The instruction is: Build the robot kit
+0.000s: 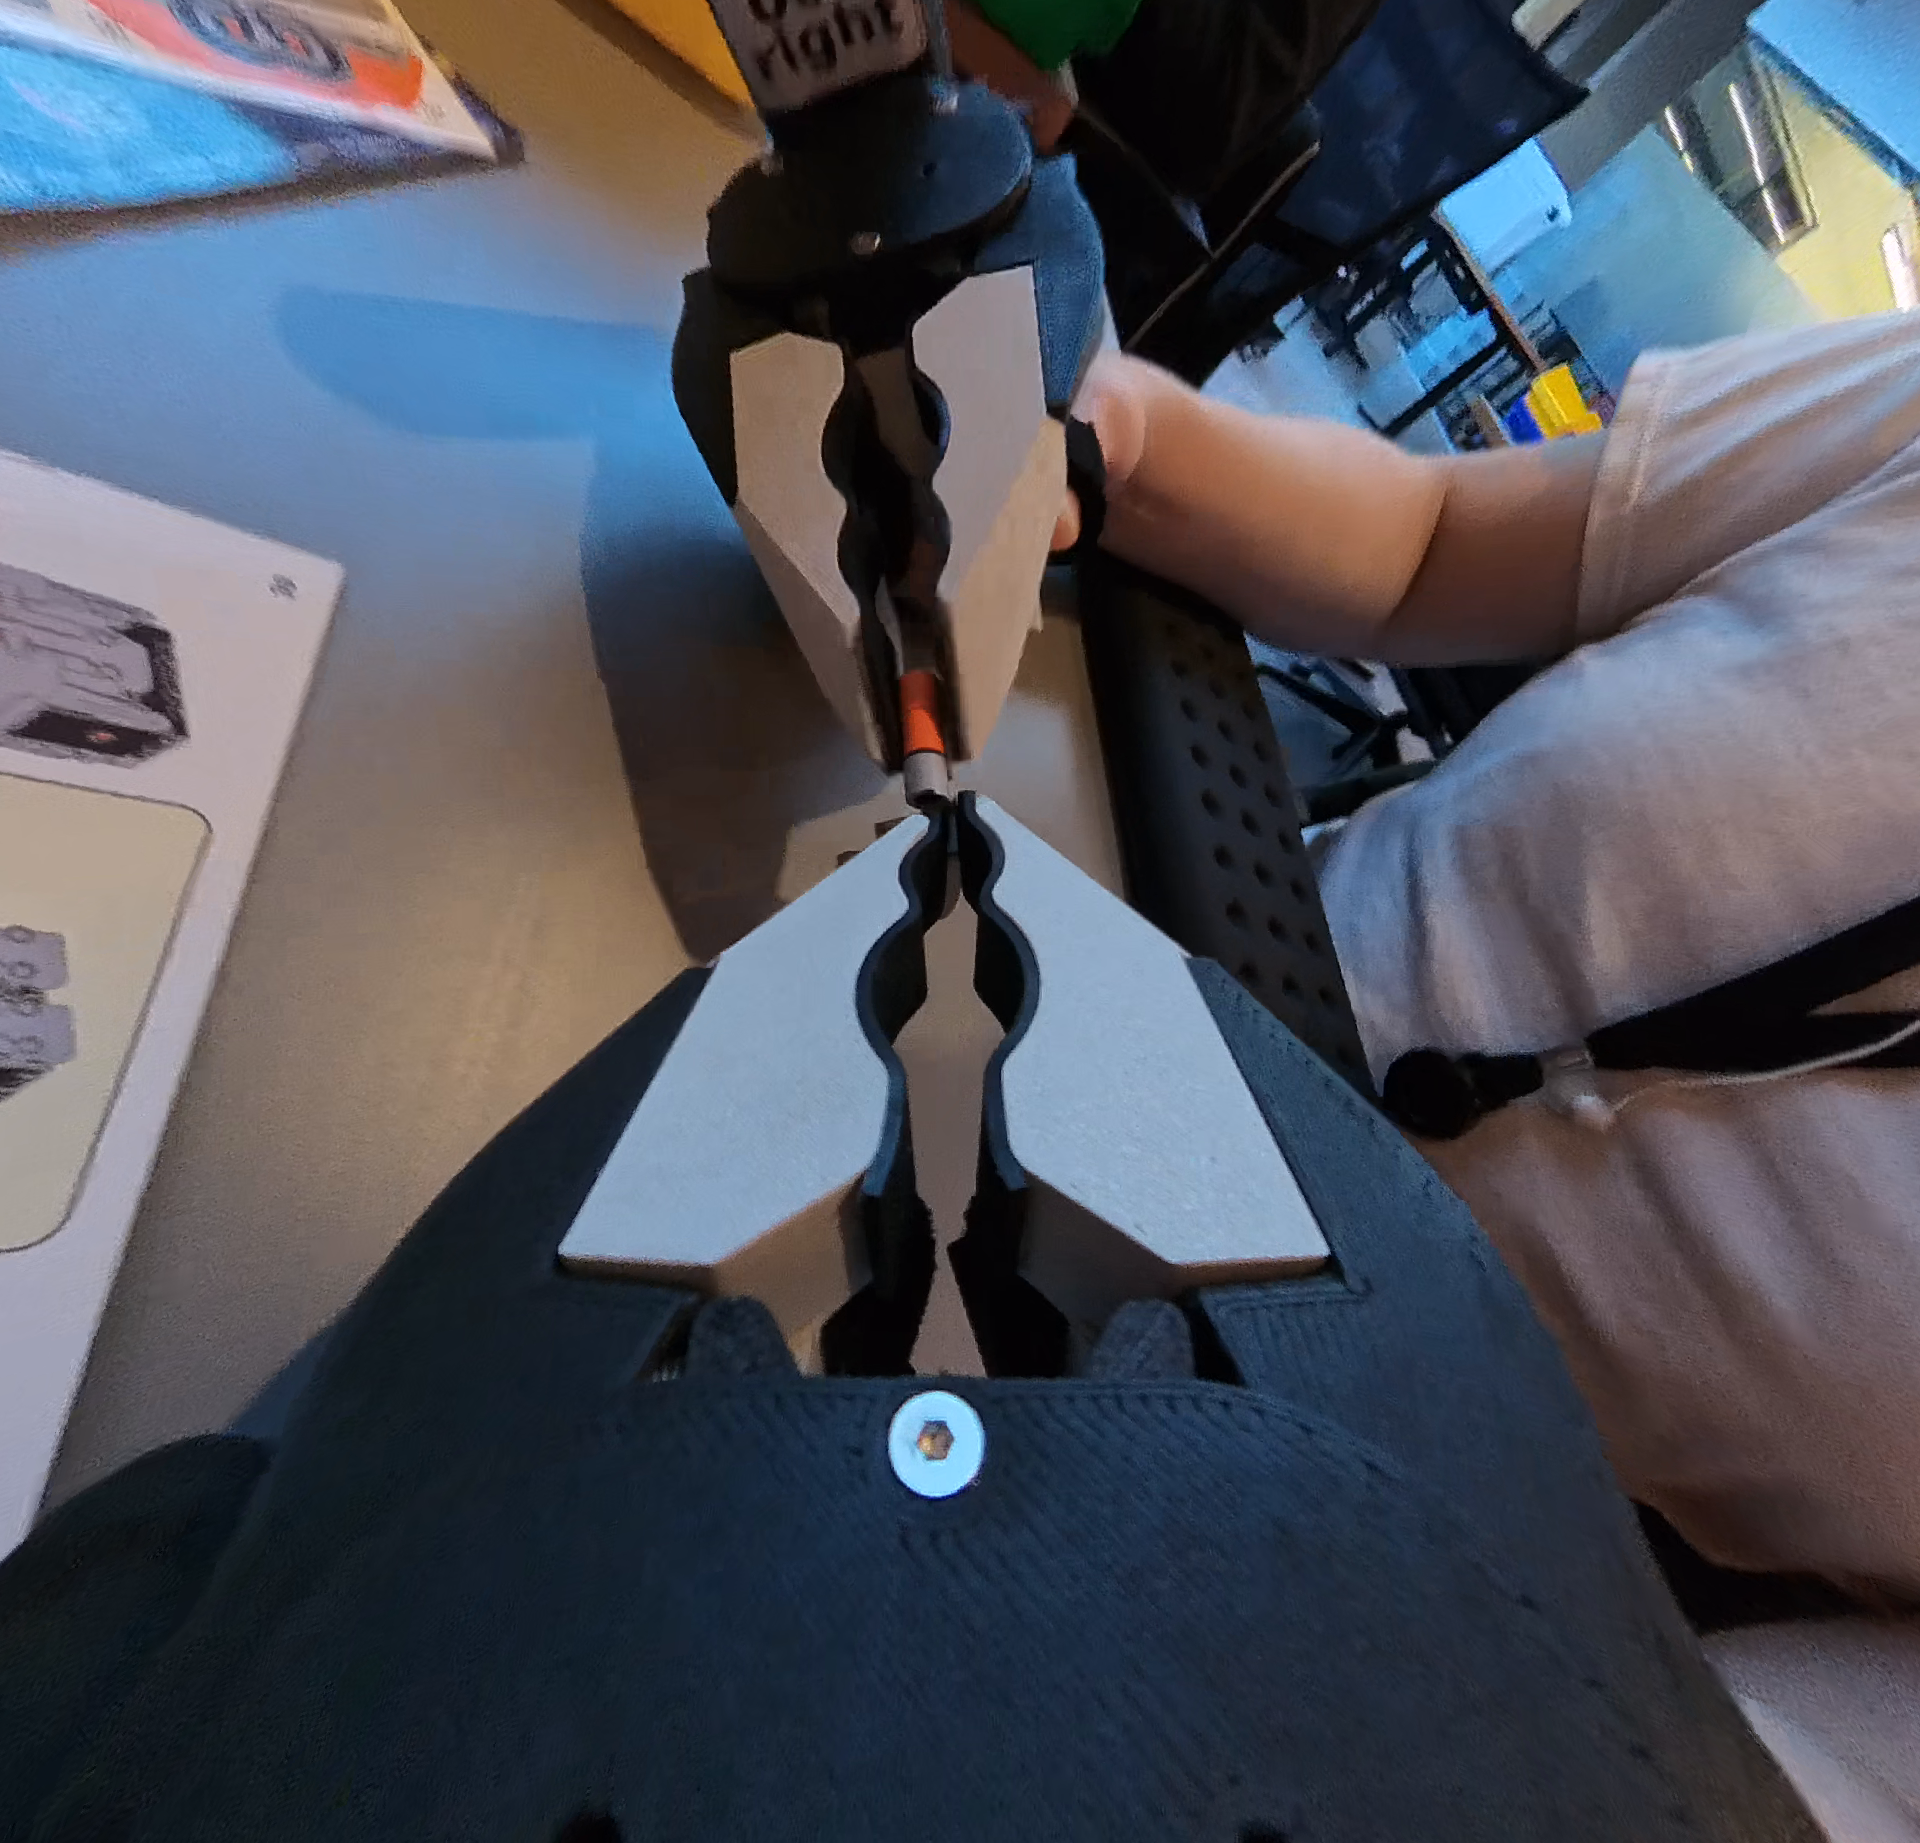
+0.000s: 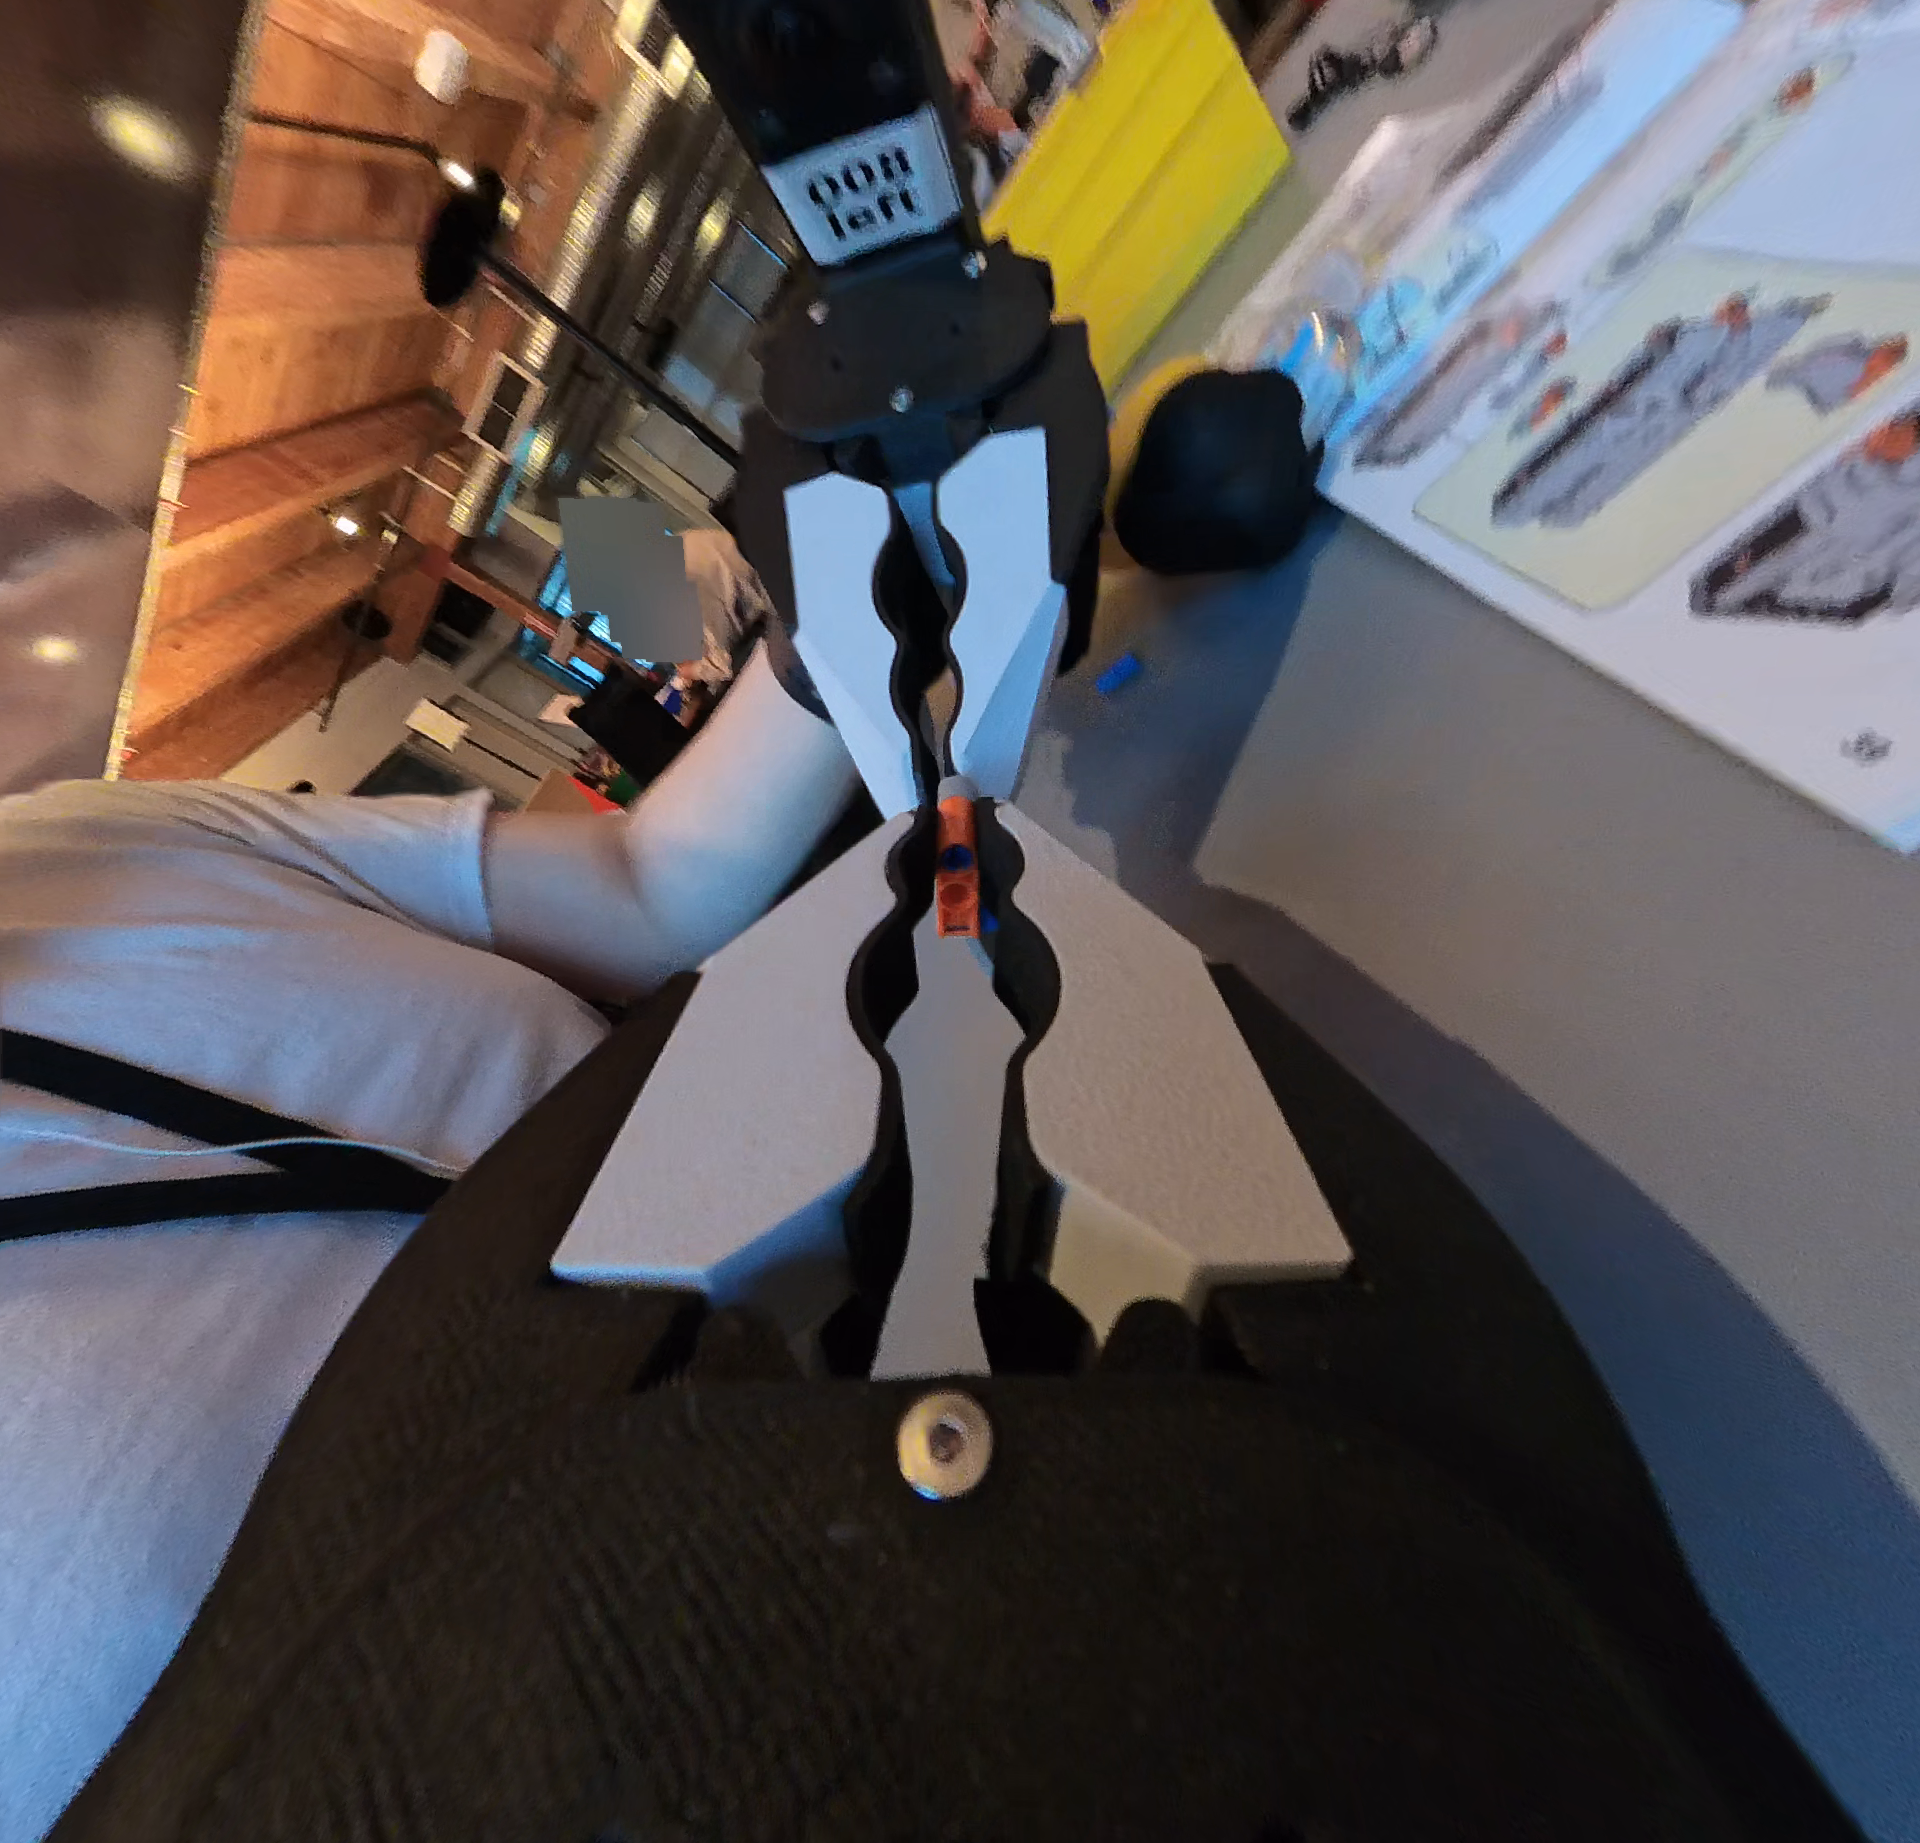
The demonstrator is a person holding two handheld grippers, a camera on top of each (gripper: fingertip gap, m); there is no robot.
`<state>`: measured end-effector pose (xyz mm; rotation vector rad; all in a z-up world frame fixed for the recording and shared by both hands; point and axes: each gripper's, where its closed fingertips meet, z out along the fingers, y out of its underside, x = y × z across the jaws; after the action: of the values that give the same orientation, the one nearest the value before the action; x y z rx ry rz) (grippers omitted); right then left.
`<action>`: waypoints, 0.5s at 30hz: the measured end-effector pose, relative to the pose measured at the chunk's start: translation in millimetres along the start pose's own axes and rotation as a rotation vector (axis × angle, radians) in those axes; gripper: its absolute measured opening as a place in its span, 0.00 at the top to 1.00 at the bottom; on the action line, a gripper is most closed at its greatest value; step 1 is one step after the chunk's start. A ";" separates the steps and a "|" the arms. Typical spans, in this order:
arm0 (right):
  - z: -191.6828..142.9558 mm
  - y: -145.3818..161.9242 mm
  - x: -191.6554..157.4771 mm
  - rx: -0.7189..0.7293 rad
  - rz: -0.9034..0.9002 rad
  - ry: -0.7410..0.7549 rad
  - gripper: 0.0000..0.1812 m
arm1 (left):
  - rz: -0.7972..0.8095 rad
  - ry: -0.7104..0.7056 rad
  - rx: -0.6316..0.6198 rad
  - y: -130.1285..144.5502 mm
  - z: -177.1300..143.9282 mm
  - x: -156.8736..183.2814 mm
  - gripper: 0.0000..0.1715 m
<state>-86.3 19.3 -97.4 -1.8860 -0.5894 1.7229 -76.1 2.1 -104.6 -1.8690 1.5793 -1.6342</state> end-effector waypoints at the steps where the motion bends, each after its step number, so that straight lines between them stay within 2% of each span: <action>1: -3.4 -9.8 -4.1 0.040 -0.011 -0.019 0.90 | 0.013 -0.028 0.013 -4.6 -3.4 -0.5 1.00; 2: -9.7 -24.4 -9.0 0.096 -0.037 -0.015 0.76 | 0.027 -0.067 0.028 -9.0 -7.7 -2.2 1.00; 3: -19.9 -42.2 -18.0 0.171 -0.121 0.002 0.75 | 0.038 -0.095 0.064 -16.7 -12.5 -1.7 1.00; 5: -41.5 -68.9 -39.1 0.267 -0.423 0.138 0.77 | 0.043 -0.100 0.194 -41.9 -23.3 7.6 1.00; 7: -52.5 -84.7 -58.1 0.298 -0.760 0.353 0.73 | 0.027 -0.151 0.353 -69.0 -37.2 8.7 1.00; 9: -45.6 -87.2 -70.9 0.244 -1.009 0.514 0.64 | 0.004 -0.181 0.476 -86.6 -48.9 10.6 1.00; 11: -33.8 -85.7 -65.2 0.151 -1.123 0.660 0.58 | 0.006 -0.192 0.546 -96.0 -54.3 16.3 1.00; 15: -14.2 -89.9 -51.5 0.117 -1.251 0.840 0.60 | 0.037 -0.208 0.620 -103.7 -56.2 25.2 1.00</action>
<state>-75.1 55.3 0.1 -1.3782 -0.9501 0.1415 -67.3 50.9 5.4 -1.5925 0.8772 -1.6038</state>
